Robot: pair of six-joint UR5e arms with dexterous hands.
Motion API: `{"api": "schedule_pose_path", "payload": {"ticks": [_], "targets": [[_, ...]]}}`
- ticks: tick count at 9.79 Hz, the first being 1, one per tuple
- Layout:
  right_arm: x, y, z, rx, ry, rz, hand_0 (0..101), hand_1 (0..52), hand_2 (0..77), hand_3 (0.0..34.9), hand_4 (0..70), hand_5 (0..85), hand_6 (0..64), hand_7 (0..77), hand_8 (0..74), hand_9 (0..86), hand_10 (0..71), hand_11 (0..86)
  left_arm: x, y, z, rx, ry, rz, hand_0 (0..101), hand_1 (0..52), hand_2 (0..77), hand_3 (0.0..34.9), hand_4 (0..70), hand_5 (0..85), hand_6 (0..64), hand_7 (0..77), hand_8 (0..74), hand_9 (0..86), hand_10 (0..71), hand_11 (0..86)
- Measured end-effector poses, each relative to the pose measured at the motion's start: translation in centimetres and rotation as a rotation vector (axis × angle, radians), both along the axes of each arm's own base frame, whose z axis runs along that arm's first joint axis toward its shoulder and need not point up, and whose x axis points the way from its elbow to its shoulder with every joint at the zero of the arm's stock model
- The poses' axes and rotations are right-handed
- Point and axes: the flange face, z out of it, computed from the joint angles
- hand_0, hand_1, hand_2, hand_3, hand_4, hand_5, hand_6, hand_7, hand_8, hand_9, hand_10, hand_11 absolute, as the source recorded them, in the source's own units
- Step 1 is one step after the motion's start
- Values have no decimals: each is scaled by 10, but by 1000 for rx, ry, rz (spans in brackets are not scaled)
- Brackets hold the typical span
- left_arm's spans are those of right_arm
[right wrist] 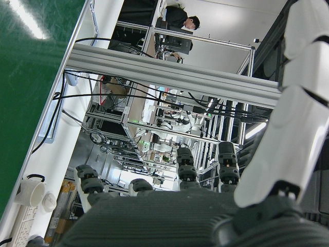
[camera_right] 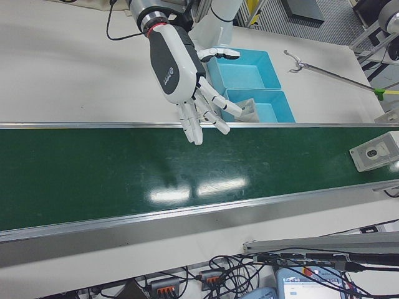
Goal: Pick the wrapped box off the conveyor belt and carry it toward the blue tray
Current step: 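Lower the right hand toward the belt surface, palm facing the oncoming box, then hold the right hand in place as the wrapped box approaches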
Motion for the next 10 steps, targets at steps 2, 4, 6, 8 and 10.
{"api": "schedule_pose_path", "payload": {"ticks": [2,4,6,8,10], "targets": [[-7,-11,6,-9,7,3,398,93,169,299,65,164,0,104,0,16,65,98,0,0,0,0,0,0,0,0,5,0,0,5,0,5,5,0,5,0],[-20,-32,20,-27,12,8,398,93,169,299,65,164,0,104,0,16,65,98,0,0,0,0,0,0,0,0,11,0,0,5,0,5,5,0,5,0],[-38,-59,21,-25,5,1,398,93,169,299,104,196,0,125,0,16,65,98,0,0,0,0,0,0,0,0,11,0,0,5,0,5,5,0,5,0],[-56,-83,10,-10,-8,-6,398,93,169,299,104,196,0,125,0,16,65,98,0,0,0,0,0,0,0,0,11,0,0,5,0,5,5,0,5,0],[-70,-97,-5,9,-22,-18,397,93,169,299,104,196,0,136,0,16,65,98,0,0,0,0,0,0,0,0,5,0,0,5,0,5,5,0,5,0]]}}
